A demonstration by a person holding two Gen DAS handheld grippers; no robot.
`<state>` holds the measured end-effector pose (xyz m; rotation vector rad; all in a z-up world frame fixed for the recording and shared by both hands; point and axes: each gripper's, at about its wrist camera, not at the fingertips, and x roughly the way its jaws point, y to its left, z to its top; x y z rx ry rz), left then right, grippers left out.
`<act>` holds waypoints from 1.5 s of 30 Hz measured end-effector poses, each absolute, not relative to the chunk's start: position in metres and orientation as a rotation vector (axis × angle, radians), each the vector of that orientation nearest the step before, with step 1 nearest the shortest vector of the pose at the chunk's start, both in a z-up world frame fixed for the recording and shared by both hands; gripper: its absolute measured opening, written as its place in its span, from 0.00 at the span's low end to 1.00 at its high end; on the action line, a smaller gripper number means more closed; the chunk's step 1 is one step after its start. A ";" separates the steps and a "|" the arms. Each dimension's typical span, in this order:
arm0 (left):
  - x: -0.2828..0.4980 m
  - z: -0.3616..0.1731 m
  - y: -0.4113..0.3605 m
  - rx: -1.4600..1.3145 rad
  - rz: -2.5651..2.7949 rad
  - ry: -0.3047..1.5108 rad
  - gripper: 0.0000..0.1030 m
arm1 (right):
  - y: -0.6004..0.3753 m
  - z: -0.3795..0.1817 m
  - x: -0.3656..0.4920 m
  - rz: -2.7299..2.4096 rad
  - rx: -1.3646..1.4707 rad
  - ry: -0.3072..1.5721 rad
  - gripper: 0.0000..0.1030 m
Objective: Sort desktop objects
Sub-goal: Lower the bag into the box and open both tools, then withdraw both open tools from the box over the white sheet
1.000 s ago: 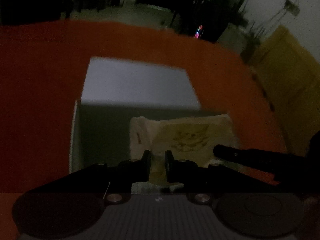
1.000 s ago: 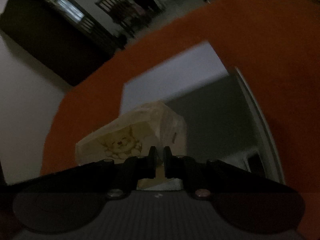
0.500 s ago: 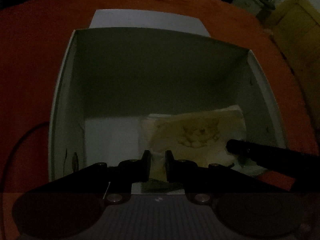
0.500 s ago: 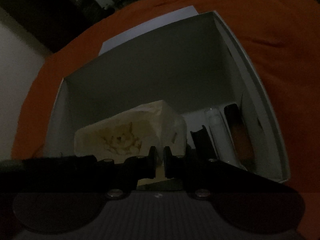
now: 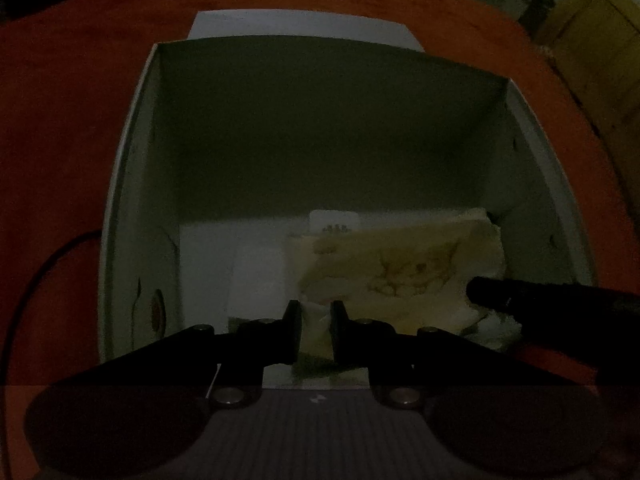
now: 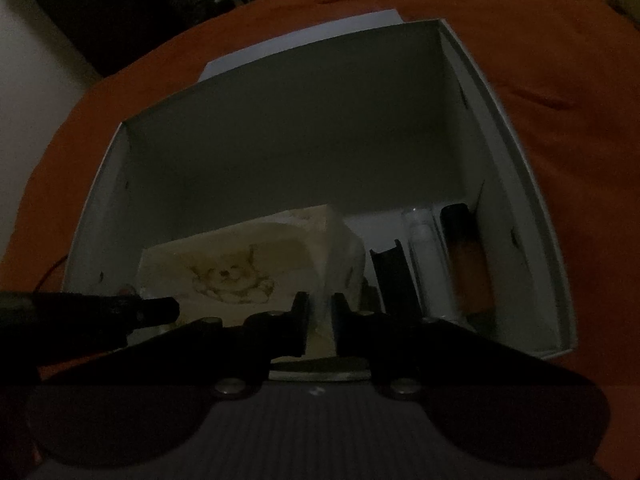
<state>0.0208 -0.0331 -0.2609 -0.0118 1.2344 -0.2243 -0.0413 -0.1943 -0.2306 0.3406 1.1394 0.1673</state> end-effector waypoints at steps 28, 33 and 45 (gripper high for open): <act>0.034 -0.227 -0.014 0.012 -0.164 1.147 0.26 | -0.219 -0.188 -0.025 0.166 0.339 1.035 0.31; 0.044 -0.219 -0.009 0.013 -0.140 1.106 0.36 | -0.225 -0.180 -0.011 0.167 0.323 1.023 0.32; 0.105 -0.191 0.009 0.030 -0.064 0.979 0.39 | -0.243 -0.160 0.048 0.223 0.352 0.951 0.35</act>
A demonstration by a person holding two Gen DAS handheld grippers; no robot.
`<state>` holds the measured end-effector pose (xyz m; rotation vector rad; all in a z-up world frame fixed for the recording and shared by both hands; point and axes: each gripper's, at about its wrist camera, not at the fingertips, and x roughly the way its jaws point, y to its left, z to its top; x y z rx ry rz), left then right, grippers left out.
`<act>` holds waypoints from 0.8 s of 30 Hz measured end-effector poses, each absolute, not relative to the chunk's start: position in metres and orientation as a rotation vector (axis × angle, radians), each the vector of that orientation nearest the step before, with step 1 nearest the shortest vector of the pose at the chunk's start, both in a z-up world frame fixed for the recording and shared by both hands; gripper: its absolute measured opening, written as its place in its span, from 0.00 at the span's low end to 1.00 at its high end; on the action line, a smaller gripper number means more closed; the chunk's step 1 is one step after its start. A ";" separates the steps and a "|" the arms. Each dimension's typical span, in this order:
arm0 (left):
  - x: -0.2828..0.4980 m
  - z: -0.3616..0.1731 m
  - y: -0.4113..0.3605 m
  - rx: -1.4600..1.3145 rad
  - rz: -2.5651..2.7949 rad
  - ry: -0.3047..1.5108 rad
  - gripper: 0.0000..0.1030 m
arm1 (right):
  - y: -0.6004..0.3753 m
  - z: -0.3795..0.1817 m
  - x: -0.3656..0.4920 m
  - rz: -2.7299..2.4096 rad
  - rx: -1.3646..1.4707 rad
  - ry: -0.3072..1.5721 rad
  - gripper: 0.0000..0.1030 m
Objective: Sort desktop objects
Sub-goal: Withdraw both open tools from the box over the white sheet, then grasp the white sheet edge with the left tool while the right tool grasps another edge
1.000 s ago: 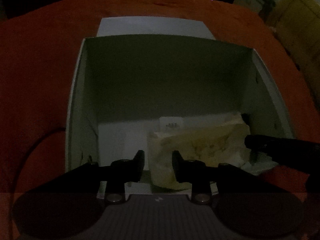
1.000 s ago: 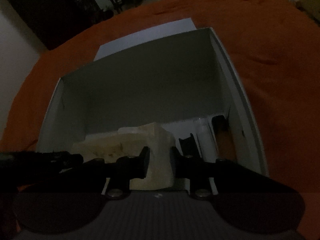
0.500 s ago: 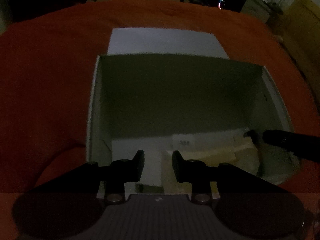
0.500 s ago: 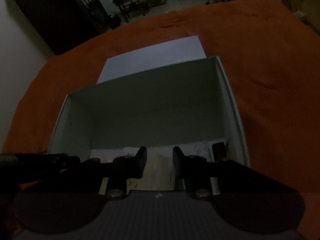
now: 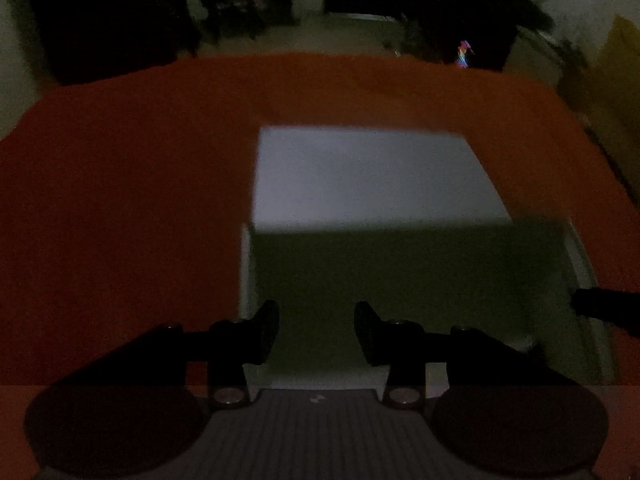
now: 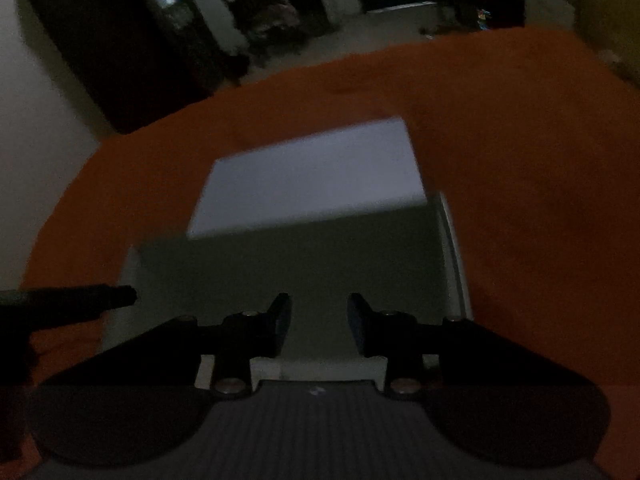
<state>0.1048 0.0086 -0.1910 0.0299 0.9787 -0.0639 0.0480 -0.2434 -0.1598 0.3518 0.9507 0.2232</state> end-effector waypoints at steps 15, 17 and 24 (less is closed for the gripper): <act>0.275 -0.227 0.062 -0.027 0.036 1.051 0.48 | -0.310 -0.185 0.236 0.252 0.324 1.100 0.62; 0.293 -0.244 0.067 -0.046 0.014 1.101 0.53 | -0.316 -0.198 0.247 0.251 0.339 1.117 0.63; 0.310 -0.286 0.058 0.063 -0.095 1.147 0.60 | -0.346 -0.235 0.279 0.249 0.437 1.199 0.83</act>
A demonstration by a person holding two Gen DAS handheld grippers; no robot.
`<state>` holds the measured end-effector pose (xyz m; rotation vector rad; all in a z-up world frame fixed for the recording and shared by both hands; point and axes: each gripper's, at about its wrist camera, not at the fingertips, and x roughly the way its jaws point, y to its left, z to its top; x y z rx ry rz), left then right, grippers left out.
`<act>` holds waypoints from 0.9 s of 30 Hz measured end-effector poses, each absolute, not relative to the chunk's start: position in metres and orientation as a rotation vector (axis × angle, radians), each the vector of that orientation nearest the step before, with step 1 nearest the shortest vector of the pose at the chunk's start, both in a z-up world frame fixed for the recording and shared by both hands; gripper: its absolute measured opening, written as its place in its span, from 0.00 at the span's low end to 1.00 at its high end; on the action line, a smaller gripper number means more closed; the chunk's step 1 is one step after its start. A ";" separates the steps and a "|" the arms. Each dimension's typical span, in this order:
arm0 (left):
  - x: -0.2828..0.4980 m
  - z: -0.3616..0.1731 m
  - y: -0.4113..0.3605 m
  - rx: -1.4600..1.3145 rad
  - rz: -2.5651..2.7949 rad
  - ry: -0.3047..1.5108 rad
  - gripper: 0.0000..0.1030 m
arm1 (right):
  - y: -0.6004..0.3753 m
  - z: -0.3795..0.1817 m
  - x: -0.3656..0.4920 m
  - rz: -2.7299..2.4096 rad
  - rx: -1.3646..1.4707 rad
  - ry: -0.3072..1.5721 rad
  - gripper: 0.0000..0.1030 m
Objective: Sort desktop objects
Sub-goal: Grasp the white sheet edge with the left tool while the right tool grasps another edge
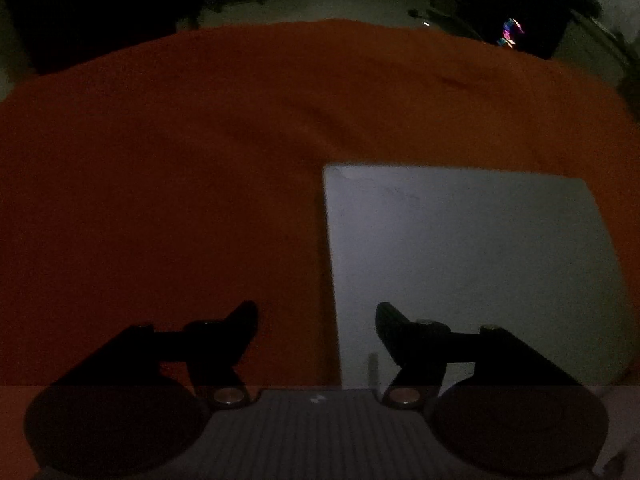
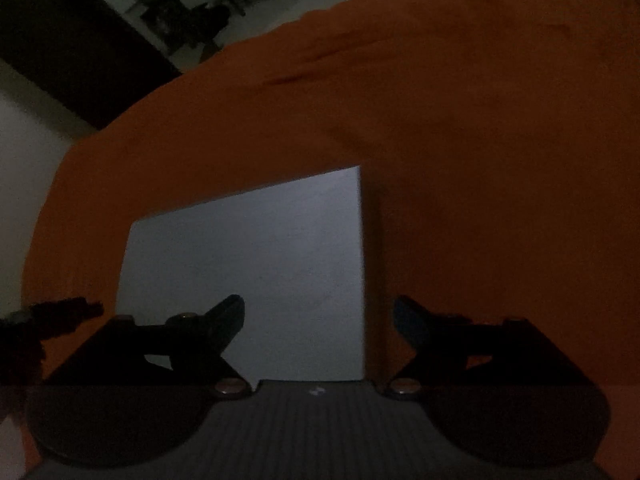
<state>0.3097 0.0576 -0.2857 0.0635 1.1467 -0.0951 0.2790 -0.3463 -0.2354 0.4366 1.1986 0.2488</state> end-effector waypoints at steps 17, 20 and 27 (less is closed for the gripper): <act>0.369 -0.322 0.070 -0.040 -0.256 1.244 0.84 | -0.328 -0.291 0.326 0.246 0.388 1.383 0.92; 0.370 -0.327 0.073 -0.069 -0.299 1.243 0.86 | -0.325 -0.292 0.323 0.262 0.403 1.407 0.92; 0.377 -0.338 0.065 -0.080 -0.374 1.283 0.95 | -0.310 -0.299 0.327 0.265 0.363 1.434 0.98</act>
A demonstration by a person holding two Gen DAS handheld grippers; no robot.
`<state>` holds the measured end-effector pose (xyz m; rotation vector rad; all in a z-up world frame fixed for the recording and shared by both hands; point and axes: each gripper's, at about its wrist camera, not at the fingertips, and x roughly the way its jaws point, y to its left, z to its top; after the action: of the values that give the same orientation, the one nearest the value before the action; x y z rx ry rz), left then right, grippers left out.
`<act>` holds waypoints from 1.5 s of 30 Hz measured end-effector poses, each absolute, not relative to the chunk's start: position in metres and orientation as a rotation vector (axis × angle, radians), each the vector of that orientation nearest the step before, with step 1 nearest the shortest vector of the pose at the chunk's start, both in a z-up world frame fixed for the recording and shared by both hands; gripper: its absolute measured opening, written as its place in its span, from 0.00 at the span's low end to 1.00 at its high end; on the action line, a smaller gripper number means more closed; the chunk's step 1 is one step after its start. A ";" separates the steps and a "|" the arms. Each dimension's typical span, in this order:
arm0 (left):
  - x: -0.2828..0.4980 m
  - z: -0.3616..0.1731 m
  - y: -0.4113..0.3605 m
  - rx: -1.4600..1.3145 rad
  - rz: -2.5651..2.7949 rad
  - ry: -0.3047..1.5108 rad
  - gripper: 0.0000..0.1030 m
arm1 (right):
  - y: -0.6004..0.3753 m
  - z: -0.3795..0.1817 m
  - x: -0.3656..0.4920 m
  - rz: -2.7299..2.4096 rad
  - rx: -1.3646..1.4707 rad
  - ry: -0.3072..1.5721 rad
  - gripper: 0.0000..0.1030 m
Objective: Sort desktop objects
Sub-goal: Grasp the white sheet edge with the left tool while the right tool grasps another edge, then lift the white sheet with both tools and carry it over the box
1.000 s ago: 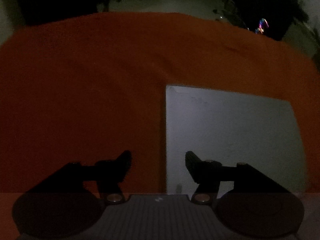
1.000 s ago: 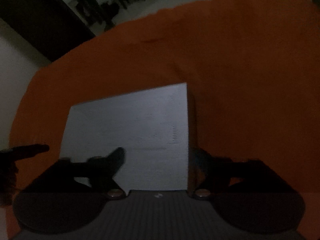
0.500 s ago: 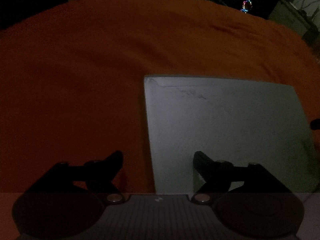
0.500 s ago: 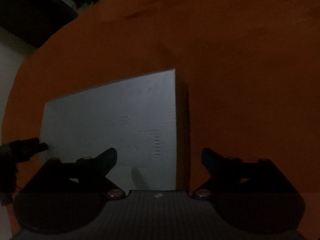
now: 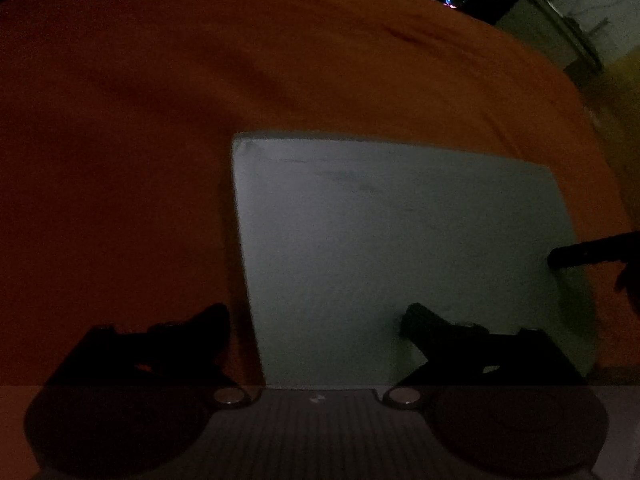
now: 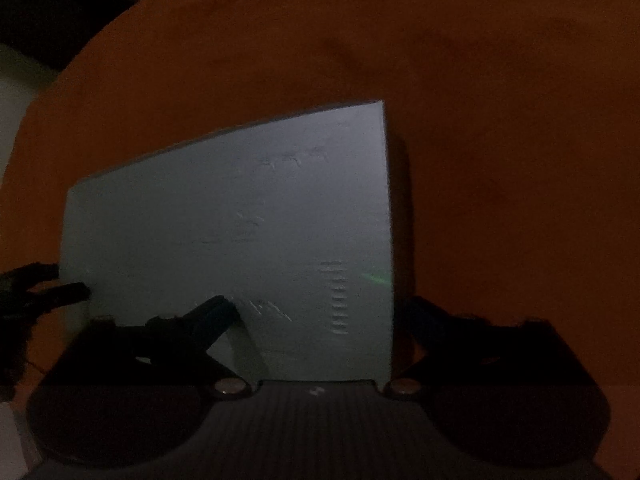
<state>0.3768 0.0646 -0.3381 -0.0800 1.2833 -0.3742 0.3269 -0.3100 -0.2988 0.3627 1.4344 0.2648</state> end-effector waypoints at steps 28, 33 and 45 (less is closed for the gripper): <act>0.361 -0.285 0.069 -0.111 -0.254 1.211 0.93 | -0.309 -0.246 0.323 0.222 0.350 1.341 0.92; 0.364 -0.302 0.063 -0.085 -0.242 1.242 0.92 | -0.303 -0.267 0.323 0.181 0.327 1.375 0.92; 0.363 -0.322 0.078 -0.094 -0.289 1.228 0.93 | -0.316 -0.270 0.320 0.224 0.322 1.412 0.96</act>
<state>0.3628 0.0778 -0.3215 -0.0939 1.2279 -0.2889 0.3203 -0.3156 -0.2699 0.3220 1.4116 0.2238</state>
